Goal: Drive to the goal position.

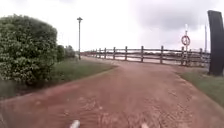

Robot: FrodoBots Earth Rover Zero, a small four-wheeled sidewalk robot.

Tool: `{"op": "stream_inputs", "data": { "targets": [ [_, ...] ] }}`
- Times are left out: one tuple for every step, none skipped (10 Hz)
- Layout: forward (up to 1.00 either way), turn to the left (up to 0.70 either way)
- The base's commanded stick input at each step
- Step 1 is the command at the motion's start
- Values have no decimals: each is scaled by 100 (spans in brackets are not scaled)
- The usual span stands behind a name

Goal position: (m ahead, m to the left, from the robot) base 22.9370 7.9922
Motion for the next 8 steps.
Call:
{"op": "stream_inputs", "data": {
  "targets": [
    [70,0],
    [70,0],
    [70,0],
    [70,0],
    [70,0],
    [70,0],
    [70,0],
    [70,0]
  ]
}}
